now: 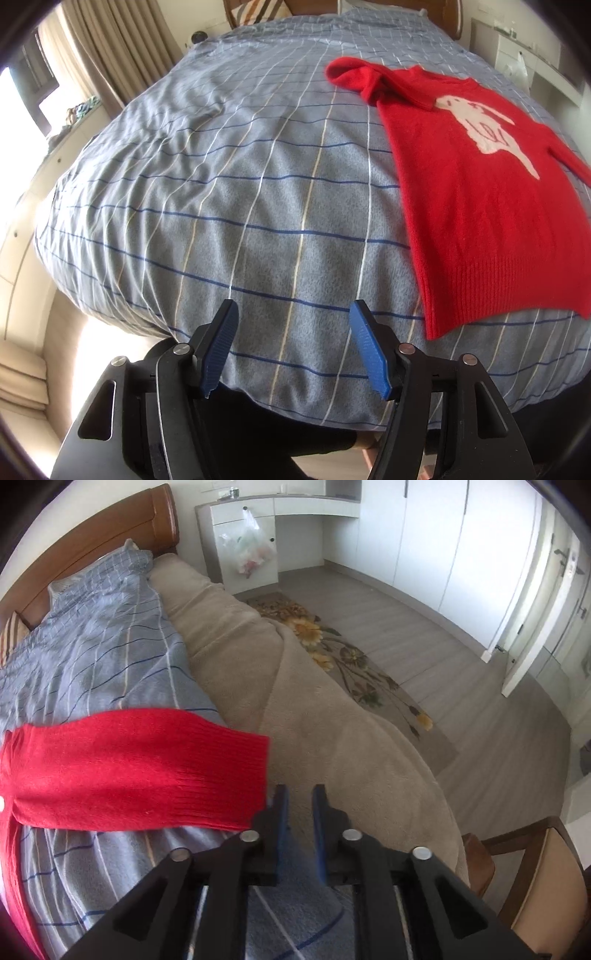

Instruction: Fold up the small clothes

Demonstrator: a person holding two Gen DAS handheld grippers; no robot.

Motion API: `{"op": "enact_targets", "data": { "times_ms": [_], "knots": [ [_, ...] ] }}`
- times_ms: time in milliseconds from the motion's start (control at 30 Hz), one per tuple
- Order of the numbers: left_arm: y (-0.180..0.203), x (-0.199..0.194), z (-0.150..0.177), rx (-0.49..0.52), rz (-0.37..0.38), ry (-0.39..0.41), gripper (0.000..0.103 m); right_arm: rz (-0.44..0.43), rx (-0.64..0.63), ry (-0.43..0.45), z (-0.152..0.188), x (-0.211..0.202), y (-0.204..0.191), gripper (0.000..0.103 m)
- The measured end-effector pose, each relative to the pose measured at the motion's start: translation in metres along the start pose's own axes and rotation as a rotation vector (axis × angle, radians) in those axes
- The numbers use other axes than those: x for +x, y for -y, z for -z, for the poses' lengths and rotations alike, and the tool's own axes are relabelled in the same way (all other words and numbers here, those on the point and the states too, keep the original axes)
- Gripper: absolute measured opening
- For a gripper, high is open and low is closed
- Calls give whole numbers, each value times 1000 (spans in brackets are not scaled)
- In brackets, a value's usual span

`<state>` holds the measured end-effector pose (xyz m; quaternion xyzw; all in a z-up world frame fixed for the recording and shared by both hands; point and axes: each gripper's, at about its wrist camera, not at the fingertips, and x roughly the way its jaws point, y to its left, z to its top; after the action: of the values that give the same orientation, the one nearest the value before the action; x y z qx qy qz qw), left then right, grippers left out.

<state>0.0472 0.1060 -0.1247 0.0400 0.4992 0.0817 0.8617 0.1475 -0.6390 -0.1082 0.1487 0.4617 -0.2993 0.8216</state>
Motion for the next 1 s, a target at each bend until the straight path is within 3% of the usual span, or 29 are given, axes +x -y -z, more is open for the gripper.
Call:
{"op": "enact_targets", "data": {
  "times_ms": [67, 133, 267, 367, 500, 633, 733, 900, 1000],
  "knots": [
    [0, -2, -1, -5, 9, 21, 85, 46, 36, 55, 13, -16, 5, 52],
    [1, -3, -3, -9, 8, 50, 90, 37, 42, 143, 30, -44, 1, 52],
    [1, 3, -18, -30, 24, 97, 91, -51, 2, 323, 80, -109, -24, 76],
    [-1, 15, -38, -73, 29, 133, 91, -131, -33, 378, 119, -138, -46, 80],
    [-9, 40, -62, -135, -3, 167, 93, -185, -112, 371, 165, -144, -71, 80],
    [-9, 75, -69, -112, -47, 117, 94, -170, -154, 324, 195, -124, -80, 80],
    [-14, 89, -64, -129, -41, 115, 103, -170, -166, 264, 206, -104, -79, 80],
    [-22, 94, -54, -175, 35, 152, 103, -178, -183, 274, 216, -98, -75, 85],
    [-17, 88, -62, -119, 29, 84, 102, -197, -146, 268, 217, -95, -70, 88]
  ]
}}
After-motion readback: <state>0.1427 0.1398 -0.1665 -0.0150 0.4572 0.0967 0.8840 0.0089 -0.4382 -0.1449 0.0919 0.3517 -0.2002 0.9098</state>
